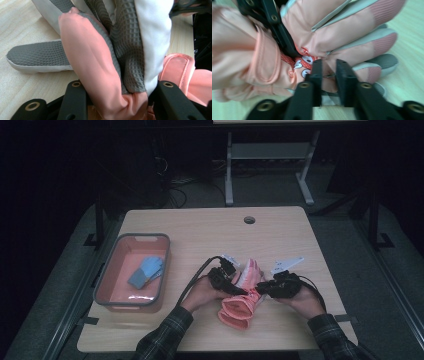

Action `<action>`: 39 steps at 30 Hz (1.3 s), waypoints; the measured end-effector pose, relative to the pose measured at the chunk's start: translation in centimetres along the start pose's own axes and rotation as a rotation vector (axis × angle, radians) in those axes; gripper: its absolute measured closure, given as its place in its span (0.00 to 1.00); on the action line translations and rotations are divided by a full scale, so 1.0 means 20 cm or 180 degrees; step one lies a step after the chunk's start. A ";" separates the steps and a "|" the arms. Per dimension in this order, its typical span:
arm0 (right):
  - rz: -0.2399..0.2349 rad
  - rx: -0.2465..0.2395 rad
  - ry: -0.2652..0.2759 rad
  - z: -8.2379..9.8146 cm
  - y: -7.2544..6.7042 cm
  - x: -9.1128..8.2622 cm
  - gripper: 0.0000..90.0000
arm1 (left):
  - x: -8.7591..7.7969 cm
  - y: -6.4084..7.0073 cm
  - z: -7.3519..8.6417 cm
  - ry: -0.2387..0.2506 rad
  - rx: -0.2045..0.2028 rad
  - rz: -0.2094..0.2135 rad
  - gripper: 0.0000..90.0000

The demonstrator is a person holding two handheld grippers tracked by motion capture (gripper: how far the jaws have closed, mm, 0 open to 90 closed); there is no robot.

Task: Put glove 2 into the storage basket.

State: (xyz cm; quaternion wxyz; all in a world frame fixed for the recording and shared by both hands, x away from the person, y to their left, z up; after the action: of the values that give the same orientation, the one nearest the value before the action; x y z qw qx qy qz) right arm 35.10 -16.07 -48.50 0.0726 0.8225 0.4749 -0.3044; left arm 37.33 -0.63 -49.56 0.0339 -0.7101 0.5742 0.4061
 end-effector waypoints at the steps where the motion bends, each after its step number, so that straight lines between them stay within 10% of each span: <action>1: -0.0007 0.0043 0.0080 -0.01 0.00 -0.02 0.75 | 0.00 0.00 0.00 0.0008 0.0004 0.0000 0.67; 9: 0.0420 0.0254 0.0412 0.07 0.10 -0.17 0.42 | -0.10 0.01 -0.01 0.0056 -0.0012 -0.0039 0.68; 12: 0.0771 0.0338 0.0341 0.14 0.18 -0.20 0.32 | -0.15 0.01 -0.01 0.0104 -0.0006 -0.0076 0.68; 22: 0.1263 0.0382 0.0019 0.24 0.30 -0.16 0.20 | -0.34 0.02 -0.02 0.0280 0.0065 -0.0256 0.68; 39: 0.1294 0.0364 0.0157 0.27 0.32 -0.12 0.13 | -0.71 0.00 -0.08 0.0582 0.0020 -0.0547 0.68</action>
State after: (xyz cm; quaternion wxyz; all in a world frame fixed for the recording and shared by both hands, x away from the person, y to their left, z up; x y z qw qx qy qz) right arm 37.11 -23.46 -52.42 0.0742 0.9114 0.2828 -0.2897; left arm 38.11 9.67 -39.74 0.0183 -0.7906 0.5132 0.3335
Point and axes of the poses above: each handheld gripper's, and its own axes: x roughly forward along the jaws, z roughly out of its underside, y roughly to its right, the point moved 6 cm from there along x, roughly forward along the jaws, and after that the axes turned 9 degrees about y, right-handed, at the moved point
